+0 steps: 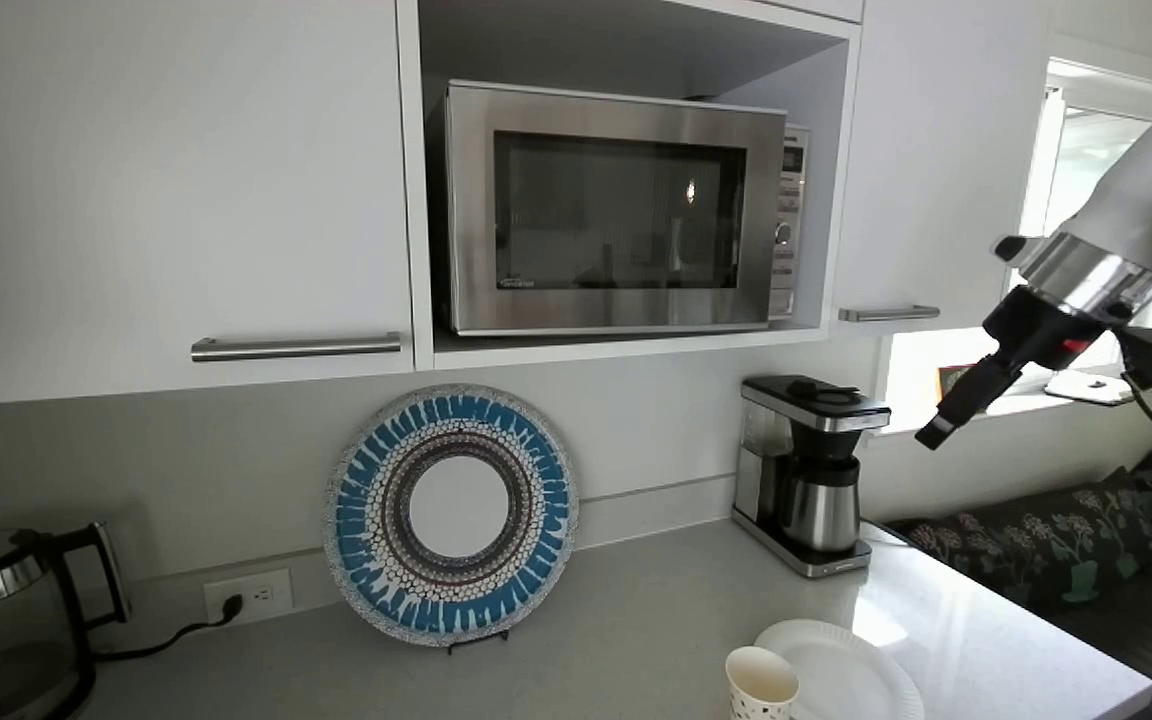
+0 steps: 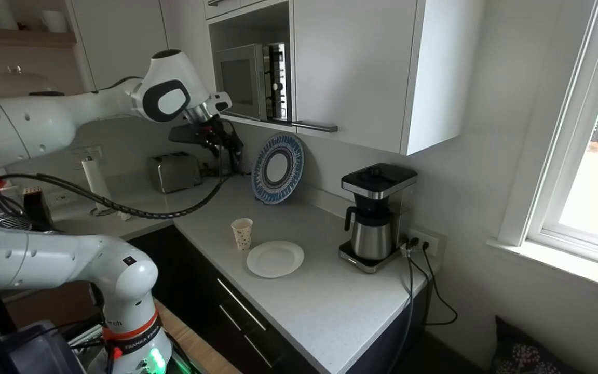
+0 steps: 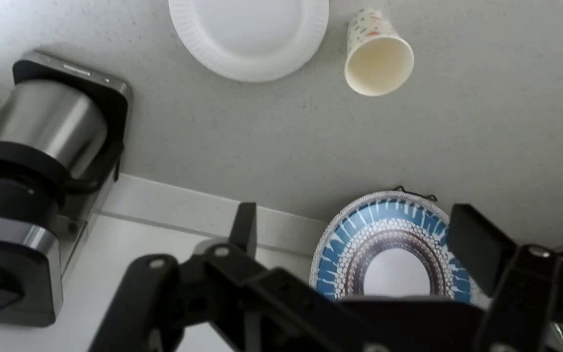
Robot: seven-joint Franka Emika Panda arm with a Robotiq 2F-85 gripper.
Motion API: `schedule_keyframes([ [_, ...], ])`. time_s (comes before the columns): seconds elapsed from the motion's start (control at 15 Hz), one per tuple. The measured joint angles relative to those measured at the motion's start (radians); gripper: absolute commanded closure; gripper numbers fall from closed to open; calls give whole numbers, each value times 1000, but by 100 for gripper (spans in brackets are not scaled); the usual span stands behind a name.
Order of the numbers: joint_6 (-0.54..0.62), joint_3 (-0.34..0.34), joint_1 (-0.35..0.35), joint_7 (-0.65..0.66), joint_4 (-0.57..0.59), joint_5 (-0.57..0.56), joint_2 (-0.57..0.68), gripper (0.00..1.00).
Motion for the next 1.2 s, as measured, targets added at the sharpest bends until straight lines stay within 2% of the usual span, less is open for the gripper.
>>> schedule_keyframes([
  [0.2, -1, 8, 16, 1, 69, 18, 15, 0],
  [0.73, 25, 3, 19, 2, 82, 30, 30, 0],
  [0.93, 51, -32, 50, -11, 116, 134, 37, 0],
  [1.2, 51, -102, 141, -92, 177, 277, 74, 0],
])
